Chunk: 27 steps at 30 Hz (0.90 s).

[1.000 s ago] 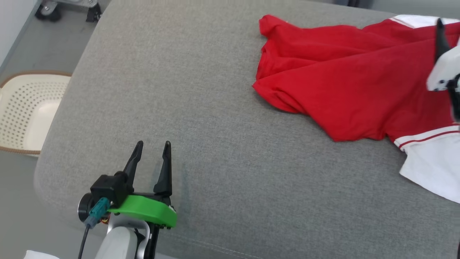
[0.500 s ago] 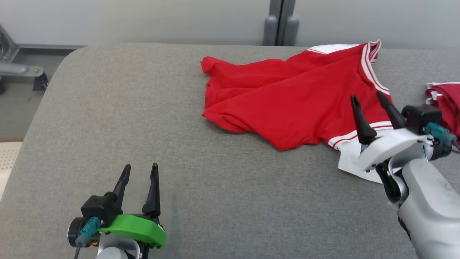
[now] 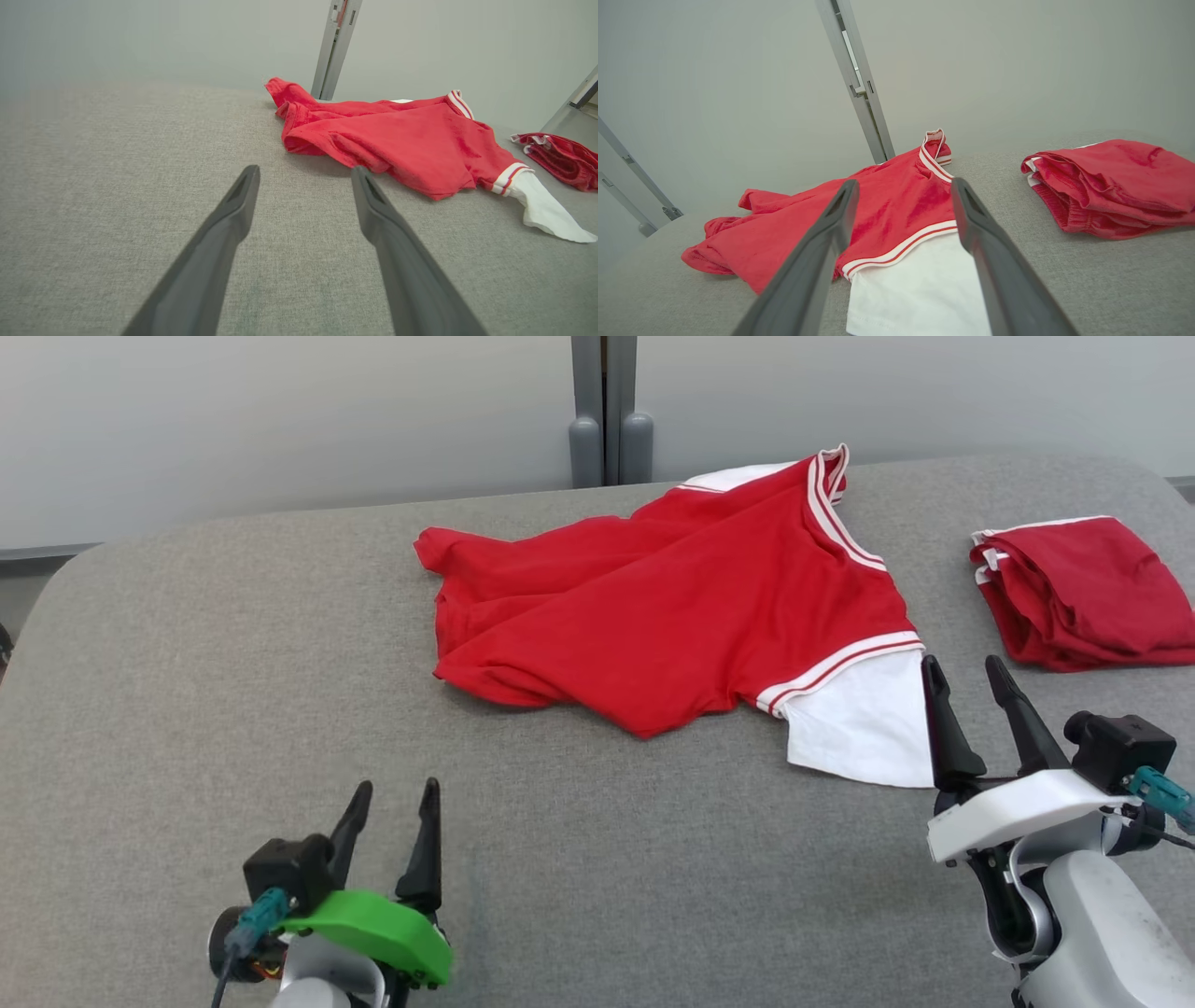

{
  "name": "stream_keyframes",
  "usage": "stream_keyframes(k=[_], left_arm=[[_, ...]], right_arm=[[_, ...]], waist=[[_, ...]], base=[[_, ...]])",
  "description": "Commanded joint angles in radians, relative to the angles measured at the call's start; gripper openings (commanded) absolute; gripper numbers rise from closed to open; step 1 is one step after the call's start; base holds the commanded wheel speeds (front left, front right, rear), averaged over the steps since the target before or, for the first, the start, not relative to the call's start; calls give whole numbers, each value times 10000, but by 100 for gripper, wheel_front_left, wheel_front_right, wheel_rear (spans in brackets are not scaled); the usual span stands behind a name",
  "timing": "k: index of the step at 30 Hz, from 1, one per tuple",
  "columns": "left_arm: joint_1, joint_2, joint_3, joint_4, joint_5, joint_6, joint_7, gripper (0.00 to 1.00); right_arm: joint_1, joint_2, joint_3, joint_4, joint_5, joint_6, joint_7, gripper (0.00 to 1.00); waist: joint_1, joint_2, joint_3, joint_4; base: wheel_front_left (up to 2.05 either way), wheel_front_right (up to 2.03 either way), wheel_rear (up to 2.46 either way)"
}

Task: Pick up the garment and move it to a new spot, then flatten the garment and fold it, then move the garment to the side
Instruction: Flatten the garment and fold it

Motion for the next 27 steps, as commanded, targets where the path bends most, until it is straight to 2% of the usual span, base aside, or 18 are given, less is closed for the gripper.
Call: stream_keyframes(k=[1, 7, 11, 14, 27], left_arm=[[-303, -46, -123, 111, -192, -79, 313, 100], [-1533, 66, -605, 1020, -651, -308, 1997, 100], [-2535, -67, -466, 2059, -1727, -410, 2696, 100], [-3202, 113, -467, 3092, -2083, -454, 3198, 100], [-5360, 452, -591, 5832, -3444, -483, 3492, 100]], right_arm=[[106, 54, -32, -114, -100, -8, -28, 100], [-79, 222, 105, -232, -142, -8, -29, 100], [-226, 330, 235, -240, -57, -8, -29, 100], [-357, 423, 349, -207, -32, -8, -29, 100], [-665, 649, 228, -352, 34, -8, -29, 100]], waist=[[0, -1, 67, -97], [0, -1, 284, -371], [0, -1, 479, -726], [0, -1, 690, -1116], [0, -1, 1580, -2447]], base=[[0, 0, 0], [0, 0, 0], [0, 0, 0], [0, 0, 0], [0, 0, 0]])
